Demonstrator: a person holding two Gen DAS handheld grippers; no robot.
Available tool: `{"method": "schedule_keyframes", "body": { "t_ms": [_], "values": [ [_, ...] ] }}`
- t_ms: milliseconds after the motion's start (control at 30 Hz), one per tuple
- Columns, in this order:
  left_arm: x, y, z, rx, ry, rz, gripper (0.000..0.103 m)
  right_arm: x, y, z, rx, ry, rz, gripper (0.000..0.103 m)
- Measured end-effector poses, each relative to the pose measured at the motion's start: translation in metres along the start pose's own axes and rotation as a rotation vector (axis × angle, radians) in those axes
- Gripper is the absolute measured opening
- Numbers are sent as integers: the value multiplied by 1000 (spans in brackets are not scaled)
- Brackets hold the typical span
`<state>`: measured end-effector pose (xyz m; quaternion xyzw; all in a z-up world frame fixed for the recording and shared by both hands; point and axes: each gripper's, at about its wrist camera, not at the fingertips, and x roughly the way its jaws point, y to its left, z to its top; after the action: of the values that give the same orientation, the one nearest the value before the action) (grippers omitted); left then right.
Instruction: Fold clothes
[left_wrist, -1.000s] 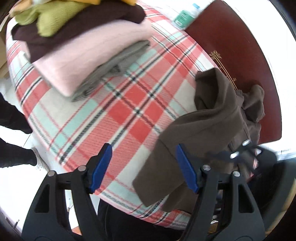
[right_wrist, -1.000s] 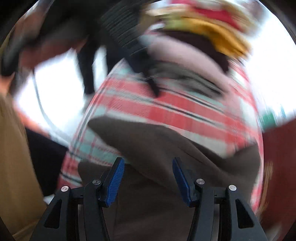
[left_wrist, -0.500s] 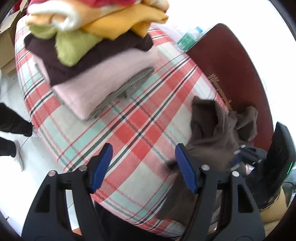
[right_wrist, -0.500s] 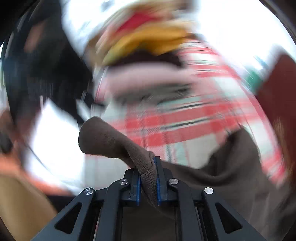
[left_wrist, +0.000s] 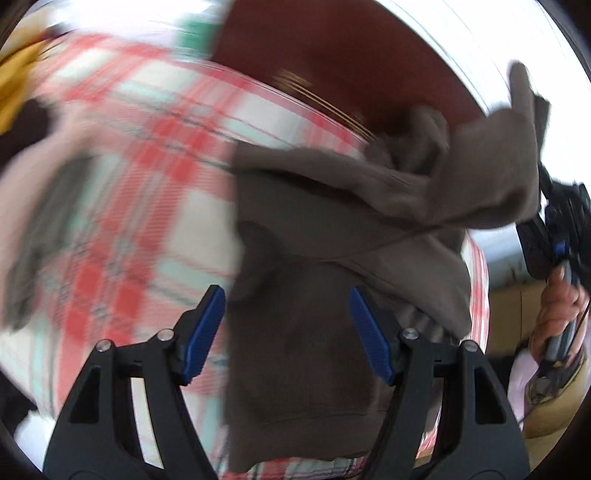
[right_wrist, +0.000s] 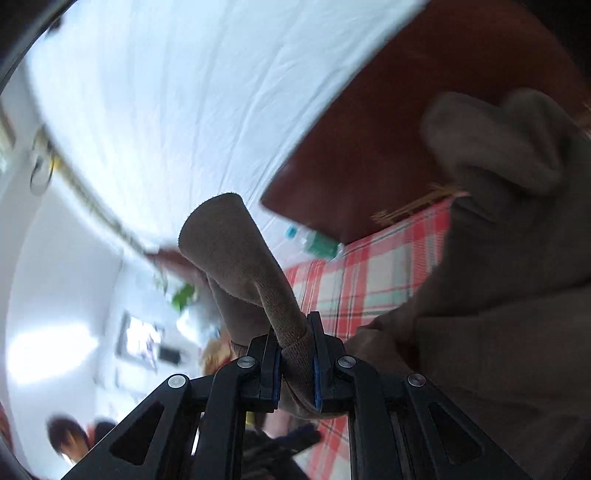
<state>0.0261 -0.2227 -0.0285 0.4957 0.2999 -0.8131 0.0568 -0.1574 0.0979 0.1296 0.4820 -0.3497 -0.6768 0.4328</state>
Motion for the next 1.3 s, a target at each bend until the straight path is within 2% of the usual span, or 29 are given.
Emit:
{"method": "schedule_keyframes", "body": {
  "t_ms": [100,167,233,400,467,600,700,800,900,967,1067,1133,1200,1300],
  "values": [
    [34,-32,8,98,60,-3,71,-25,-36,1,168,-84,5,14],
    [50,-45,13,151,75,28,71,-38,-54,-4,245,-129,-17,15],
    [59,-46,20,165,86,53,71,-48,-72,-11,311,-164,-59,17],
    [65,-28,44,123,94,83,71,-72,-130,-39,514,-199,-99,19],
    [65,-22,55,103,101,80,71,-79,-153,-56,569,-187,-137,19],
    [68,-25,75,107,105,72,71,-81,-181,-81,594,-129,-234,21],
    [70,-30,92,124,100,68,71,-84,-183,-89,577,-121,-229,21],
    [65,-42,111,147,66,62,71,-95,-152,-77,443,-152,-196,20],
    [67,-50,128,167,49,60,71,-116,-116,-64,311,-225,-131,19],
    [74,-55,131,177,60,71,71,-118,-114,-64,292,-204,-148,22],
    [79,-60,128,182,71,64,71,-111,-135,-71,310,-61,-318,31],
    [78,-61,121,192,75,59,71,-115,-145,-77,297,-6,-408,33],
    [75,-60,111,195,80,57,71,-130,-144,-72,243,-43,-466,37],
    [73,-57,100,192,96,58,71,-141,-138,-52,145,-98,-520,57]
  ]
}}
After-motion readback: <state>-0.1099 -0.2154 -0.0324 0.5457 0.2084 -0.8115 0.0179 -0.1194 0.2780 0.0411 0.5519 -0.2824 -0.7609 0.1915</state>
